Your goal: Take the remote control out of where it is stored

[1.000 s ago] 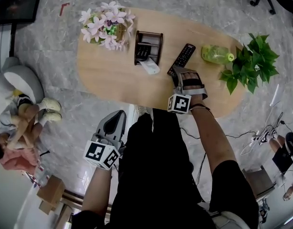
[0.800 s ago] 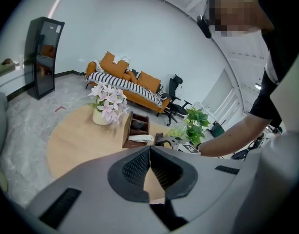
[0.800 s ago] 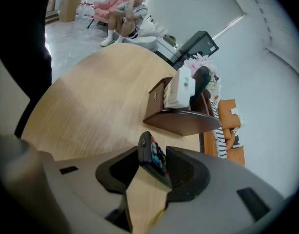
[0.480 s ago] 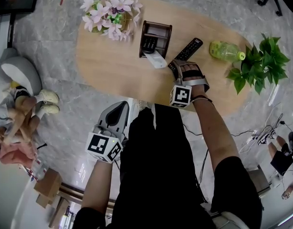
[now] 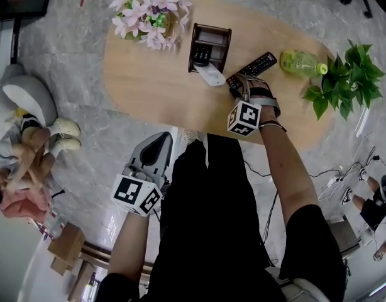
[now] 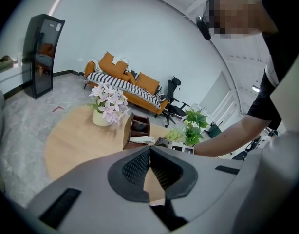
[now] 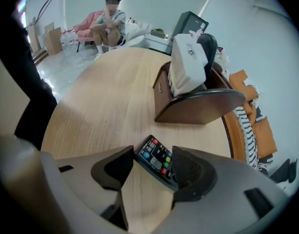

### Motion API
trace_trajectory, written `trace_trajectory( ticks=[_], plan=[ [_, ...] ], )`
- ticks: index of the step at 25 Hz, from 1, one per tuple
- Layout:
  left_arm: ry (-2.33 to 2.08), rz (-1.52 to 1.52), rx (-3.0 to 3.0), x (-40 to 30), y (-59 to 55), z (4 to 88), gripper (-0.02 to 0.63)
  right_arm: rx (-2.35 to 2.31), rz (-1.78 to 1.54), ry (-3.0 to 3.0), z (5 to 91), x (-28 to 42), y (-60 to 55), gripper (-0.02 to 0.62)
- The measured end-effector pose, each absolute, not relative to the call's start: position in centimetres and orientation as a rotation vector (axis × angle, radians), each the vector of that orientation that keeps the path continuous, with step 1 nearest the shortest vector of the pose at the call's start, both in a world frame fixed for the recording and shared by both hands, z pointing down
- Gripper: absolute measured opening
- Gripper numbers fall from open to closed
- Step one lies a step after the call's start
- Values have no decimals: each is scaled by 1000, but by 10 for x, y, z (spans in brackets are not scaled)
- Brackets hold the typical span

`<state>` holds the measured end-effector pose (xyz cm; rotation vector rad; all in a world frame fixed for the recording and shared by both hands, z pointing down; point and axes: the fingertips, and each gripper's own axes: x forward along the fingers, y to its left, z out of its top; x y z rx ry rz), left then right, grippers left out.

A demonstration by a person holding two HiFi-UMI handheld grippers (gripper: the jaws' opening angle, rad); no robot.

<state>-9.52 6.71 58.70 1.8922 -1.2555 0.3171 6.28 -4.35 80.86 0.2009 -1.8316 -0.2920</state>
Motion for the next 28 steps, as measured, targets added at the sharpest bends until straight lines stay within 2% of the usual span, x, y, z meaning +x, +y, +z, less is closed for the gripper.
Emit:
trace_trajectory(
  ticks=[3, 13, 15, 19, 21, 23, 26, 28],
  plan=[
    [-1257, 318, 1903, -100, 68, 586, 8, 223, -257, -1851, 804, 62, -37, 251],
    [-1261, 313, 1982, -101, 64, 566, 8, 347, -317, -1867, 758, 63, -41, 253],
    [-1273, 302, 1995, -103, 62, 555, 8, 433, -218, -1917, 738, 61, -45, 253],
    [-1312, 286, 2033, -109, 54, 529, 8, 720, 178, -2104, 669, 60, -56, 247],
    [-1342, 267, 2051, -115, 48, 512, 8, 868, 298, -2186, 626, 65, -63, 141],
    [-1380, 220, 2061, -121, 40, 489, 8, 926, 253, -2232, 583, 67, -64, 57],
    [-1437, 156, 2099, -128, 30, 445, 8, 942, 139, -2282, 521, 67, -55, 13],
    [-1459, 143, 2144, -128, 26, 416, 8, 1011, 191, -2336, 479, 70, -50, 8]
  ],
)
